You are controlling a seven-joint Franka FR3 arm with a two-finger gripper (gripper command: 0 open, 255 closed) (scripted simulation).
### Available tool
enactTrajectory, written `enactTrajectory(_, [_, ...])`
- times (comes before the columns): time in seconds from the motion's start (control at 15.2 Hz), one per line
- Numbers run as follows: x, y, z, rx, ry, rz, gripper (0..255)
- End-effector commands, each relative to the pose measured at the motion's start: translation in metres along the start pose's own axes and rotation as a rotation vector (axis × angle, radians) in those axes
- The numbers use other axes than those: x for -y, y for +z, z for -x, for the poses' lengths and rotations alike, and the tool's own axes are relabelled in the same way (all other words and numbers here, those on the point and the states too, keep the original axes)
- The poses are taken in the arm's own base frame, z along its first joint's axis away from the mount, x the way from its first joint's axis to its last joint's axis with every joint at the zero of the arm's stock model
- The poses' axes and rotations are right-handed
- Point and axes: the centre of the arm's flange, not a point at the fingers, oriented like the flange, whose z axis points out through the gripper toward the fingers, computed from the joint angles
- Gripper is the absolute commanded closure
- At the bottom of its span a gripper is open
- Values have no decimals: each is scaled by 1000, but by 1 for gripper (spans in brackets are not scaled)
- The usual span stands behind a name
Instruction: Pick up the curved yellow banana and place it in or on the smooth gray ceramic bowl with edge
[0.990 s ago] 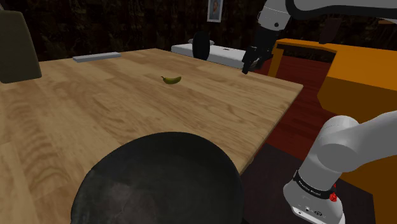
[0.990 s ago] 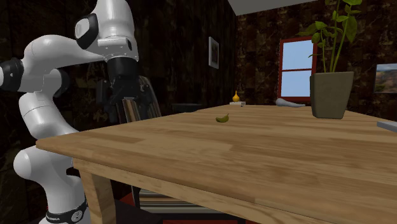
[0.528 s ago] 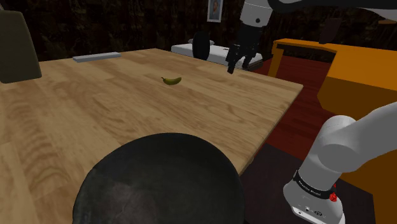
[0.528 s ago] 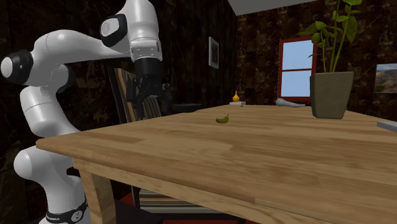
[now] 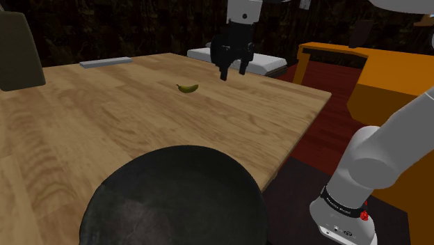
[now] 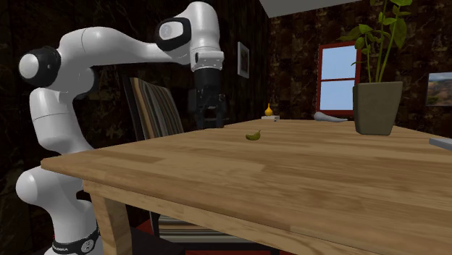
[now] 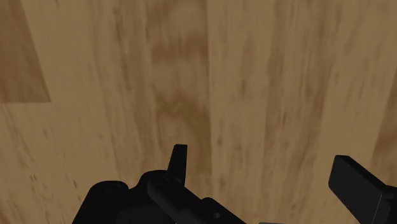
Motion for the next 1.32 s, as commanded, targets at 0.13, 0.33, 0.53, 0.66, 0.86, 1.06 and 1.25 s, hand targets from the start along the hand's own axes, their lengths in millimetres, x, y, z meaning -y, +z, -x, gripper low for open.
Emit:
enactTrajectory(0.13, [48, -2, -30, 35, -13, -4, 0])
enactTrajectory(0.33, [84, -3, -51, 60, -24, -6, 0])
enactTrajectory(0.53, [120, -3, -70, 85, -34, -8, 0])
enactTrajectory(0.66, [133, -3, -78, 94, -38, -9, 0])
enactTrajectory(0.86, [133, 13, -76, 94, -38, -9, 0])
enactTrajectory(1.06, [133, 29, -75, 94, -38, -9, 0])
enactTrajectory(1.25, [133, 37, -74, 94, -38, -9, 0])
